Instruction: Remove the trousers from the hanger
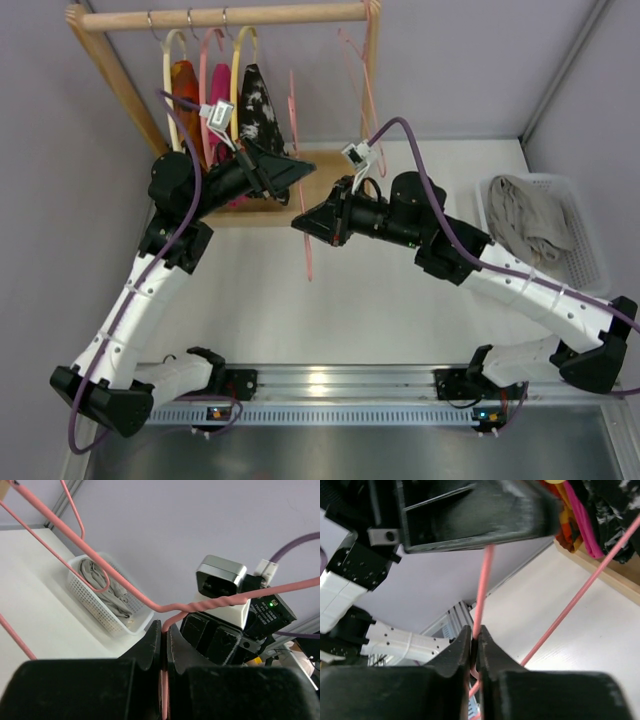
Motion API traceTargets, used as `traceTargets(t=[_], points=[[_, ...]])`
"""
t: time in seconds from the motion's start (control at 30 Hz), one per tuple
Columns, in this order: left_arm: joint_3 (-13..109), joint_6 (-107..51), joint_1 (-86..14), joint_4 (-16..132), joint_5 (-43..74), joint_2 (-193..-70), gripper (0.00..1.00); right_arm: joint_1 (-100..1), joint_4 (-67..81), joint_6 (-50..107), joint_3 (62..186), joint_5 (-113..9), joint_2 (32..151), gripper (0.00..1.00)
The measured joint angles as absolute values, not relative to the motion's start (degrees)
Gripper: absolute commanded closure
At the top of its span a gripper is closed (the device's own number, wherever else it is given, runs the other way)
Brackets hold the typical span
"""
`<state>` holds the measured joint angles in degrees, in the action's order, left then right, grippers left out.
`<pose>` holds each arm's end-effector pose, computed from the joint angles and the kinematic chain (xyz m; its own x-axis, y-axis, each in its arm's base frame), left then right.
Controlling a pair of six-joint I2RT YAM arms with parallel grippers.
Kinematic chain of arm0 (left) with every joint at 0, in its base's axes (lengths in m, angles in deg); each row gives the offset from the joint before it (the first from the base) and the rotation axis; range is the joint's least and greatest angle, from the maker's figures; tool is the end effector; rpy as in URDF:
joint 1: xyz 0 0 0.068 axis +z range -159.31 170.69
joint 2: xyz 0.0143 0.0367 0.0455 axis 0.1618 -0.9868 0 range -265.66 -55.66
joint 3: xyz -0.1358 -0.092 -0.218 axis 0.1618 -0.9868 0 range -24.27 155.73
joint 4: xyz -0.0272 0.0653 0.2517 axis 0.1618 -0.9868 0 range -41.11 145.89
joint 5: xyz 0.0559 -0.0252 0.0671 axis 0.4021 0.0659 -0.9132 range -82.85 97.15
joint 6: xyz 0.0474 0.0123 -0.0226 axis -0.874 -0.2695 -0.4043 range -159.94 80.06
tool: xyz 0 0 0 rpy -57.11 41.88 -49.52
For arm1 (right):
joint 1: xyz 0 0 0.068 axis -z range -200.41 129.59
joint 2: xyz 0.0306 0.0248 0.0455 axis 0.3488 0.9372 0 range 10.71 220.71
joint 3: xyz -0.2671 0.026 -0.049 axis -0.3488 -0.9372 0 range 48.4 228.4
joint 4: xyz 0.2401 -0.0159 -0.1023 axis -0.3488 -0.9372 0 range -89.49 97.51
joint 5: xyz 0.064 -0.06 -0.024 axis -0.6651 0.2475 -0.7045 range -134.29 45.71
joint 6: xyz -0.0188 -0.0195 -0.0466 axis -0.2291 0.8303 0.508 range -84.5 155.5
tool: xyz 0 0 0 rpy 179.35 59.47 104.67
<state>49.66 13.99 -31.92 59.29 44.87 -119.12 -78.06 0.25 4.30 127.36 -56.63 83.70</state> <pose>0.2051 -0.1090 0.4777 -0.5587 -0.4600 -0.6901 0.6808 0.2209 -0.6984 0.1482 0.2483 0.4487 -0.4972 0.1610 -0.8526 -0.7974 0.3027 0.5221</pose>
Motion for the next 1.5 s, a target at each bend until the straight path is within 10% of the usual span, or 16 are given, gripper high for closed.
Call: traceTargets(t=[0.1, 0.27, 0.8, 1.5], points=[[49.66, 13.38, -31.92, 60.32, 44.89, -119.12, 1.0, -77.93, 0.23, 2.97, 127.1, -55.31, 83.57, 1.0], [50.1, 12.51, -31.94, 60.56, 45.0, -119.32, 0.56, -76.33, -1.33, 1.18, 127.84, -55.23, 83.44, 1.0], [51.91, 3.65, -31.9, 51.46, 44.34, -115.76, 0.02, -67.04, 0.18, -4.2, 130.77, -64.47, 84.25, 1.0], [49.4, -2.84, -31.53, 47.49, 43.64, -108.68, 0.02, -49.41, -0.67, -9.84, 158.29, -79.55, 107.37, 1.0]])
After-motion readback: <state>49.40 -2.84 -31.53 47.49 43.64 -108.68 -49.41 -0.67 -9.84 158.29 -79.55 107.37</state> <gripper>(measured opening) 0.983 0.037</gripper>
